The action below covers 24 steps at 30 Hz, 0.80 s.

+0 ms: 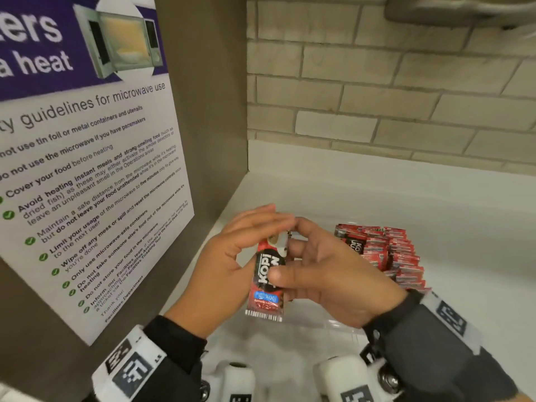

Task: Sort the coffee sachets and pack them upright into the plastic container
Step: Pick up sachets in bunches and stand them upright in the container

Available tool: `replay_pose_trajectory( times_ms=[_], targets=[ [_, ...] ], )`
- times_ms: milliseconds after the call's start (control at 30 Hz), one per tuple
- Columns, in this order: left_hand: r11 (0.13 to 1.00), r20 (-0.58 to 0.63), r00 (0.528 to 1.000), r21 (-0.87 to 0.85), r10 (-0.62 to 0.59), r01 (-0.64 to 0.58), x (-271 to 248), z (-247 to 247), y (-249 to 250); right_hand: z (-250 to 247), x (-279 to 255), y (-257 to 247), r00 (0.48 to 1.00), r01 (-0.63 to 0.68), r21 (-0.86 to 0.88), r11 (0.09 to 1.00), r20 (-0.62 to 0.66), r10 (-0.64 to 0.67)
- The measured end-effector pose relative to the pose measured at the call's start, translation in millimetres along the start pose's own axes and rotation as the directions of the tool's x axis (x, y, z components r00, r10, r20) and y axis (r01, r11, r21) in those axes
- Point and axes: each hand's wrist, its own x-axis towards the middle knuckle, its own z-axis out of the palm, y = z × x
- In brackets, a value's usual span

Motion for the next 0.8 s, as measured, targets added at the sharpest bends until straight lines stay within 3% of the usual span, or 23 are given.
replay_pose_trajectory(
  times_ms=[67, 133, 233, 400, 533, 600, 700, 800],
  targets=[
    [0.996, -0.028, 0.998, -0.074, -0.049, 0.047, -2, 1, 3, -2, -1, -4, 0.999, 0.033, -0.044, 0.998, -0.017, -0.034],
    [0.98, -0.065, 0.994, -0.181, -0.091, 0.077, -4, 0, 4, -5, -1, -8, 0.987, 0.111, -0.01, 0.994, -0.117, -0.112],
    [0.902, -0.048, 0.971, -0.384, -0.234, 0.199, -5, 1, 5, -8, 2, -14, 0.923, 0.287, 0.098, 0.953, -0.296, -0.247],
    [0.927, -0.108, 0.967, -0.327, -0.232, 0.186, 1, 7, 14, -2, 4, -4, 0.876, 0.328, 0.045, 0.944, -0.389, -0.286],
    [0.983, -0.189, 0.966, -0.078, -0.177, 0.164, 6, -10, 21, -19, -4, -10, 0.858, 0.272, -0.138, 0.952, -0.414, -0.305],
    [0.986, -0.111, 0.987, 0.107, -0.113, 0.125, 10, -21, 26, -28, -9, -18, 0.851, 0.24, -0.348, 0.906, -0.373, -0.368],
    [0.928, 0.119, 0.989, 0.372, -0.083, 0.033, 18, -26, 30, -33, -10, -20, 0.93, 0.115, -0.686, 0.718, -0.179, -0.321],
    [0.861, 0.277, 0.958, 0.503, -0.075, -0.078, 23, -19, 23, -31, -1, -2, 0.966, 0.018, -0.856, 0.517, -0.117, -0.229]
  ],
)
